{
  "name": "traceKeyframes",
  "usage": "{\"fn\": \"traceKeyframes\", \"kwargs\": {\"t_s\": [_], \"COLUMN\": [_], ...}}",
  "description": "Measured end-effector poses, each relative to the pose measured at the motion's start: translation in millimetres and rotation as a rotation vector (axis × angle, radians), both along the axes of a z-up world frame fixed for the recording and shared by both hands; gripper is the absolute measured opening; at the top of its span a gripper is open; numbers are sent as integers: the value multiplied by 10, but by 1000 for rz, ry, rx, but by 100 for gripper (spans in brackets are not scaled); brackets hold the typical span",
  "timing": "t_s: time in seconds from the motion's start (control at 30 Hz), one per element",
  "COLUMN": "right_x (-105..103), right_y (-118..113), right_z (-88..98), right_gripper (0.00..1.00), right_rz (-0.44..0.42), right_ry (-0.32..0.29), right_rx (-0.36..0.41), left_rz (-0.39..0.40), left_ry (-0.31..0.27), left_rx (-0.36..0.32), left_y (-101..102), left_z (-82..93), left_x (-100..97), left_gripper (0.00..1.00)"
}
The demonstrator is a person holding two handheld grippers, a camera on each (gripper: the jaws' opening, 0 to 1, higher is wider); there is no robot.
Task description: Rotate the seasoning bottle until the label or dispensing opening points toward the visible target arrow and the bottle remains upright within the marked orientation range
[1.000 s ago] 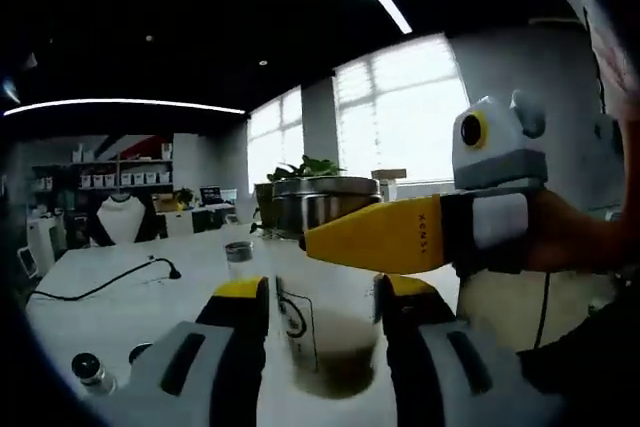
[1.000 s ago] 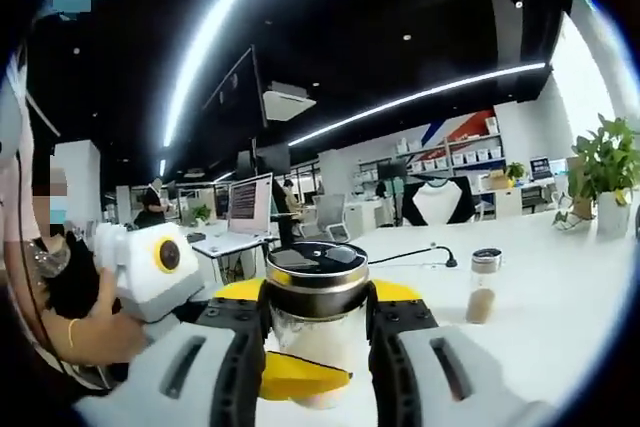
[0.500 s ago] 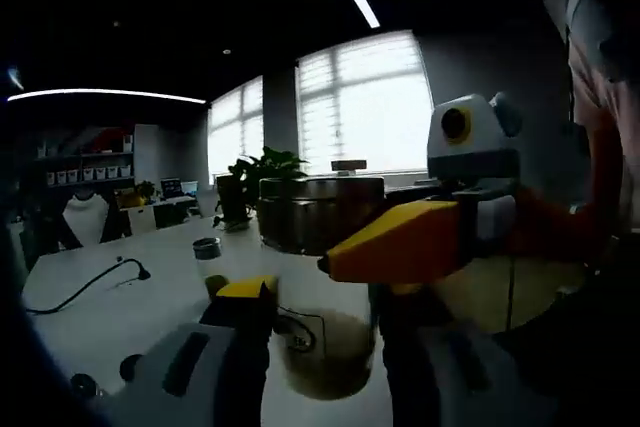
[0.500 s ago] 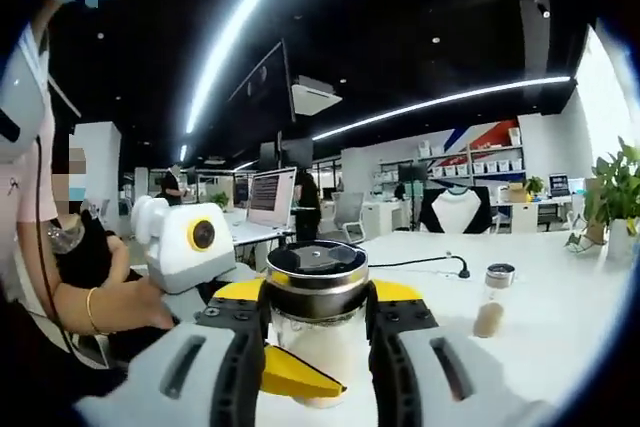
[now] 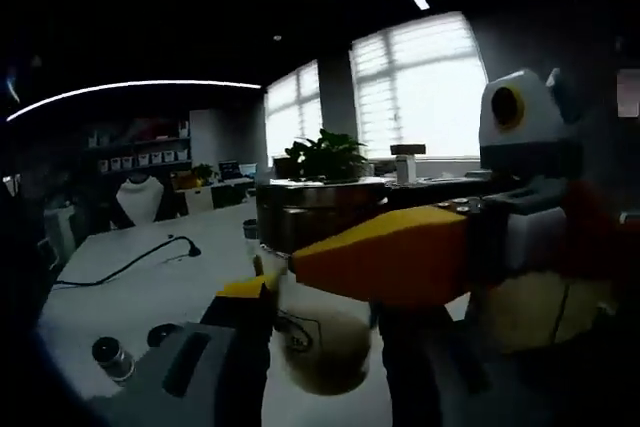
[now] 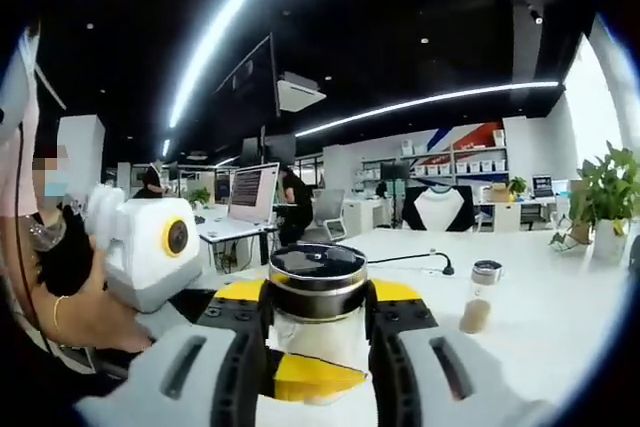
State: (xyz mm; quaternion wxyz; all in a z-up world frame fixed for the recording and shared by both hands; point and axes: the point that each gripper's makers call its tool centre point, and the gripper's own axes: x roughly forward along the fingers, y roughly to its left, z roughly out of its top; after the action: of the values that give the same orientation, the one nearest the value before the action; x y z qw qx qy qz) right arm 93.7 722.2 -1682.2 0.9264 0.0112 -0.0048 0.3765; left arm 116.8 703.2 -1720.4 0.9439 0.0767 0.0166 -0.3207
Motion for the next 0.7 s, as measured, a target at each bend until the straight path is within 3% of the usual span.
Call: {"fn": "traceKeyframes", "kwargs": {"t_s": [0.1,0.23,0.37,0.53,0.7], "right_x": [23,48,66,69,103], "right_y": [27,30,13,-51,-204], "right_z": [31,79,69,-5,-78], "right_gripper": [35,35,35,35,35], "right_rz": [-4,-5,-15,-23,-27], "right_ry": [-2,-5,26,49,78], "right_rx": [17,38,73,66,91], "left_rz": [100,157,216,152,-12], "left_ry": [-23,-5,-61,-17,15], "left_rx": [8,-90,21,-9,3], "left_y": [59,72,99,23,-147], "left_z": [28,79,65,-26,-88], "left_x": [2,-9,6,-8,-23], "left_gripper": [44,44,44,44,44]}}
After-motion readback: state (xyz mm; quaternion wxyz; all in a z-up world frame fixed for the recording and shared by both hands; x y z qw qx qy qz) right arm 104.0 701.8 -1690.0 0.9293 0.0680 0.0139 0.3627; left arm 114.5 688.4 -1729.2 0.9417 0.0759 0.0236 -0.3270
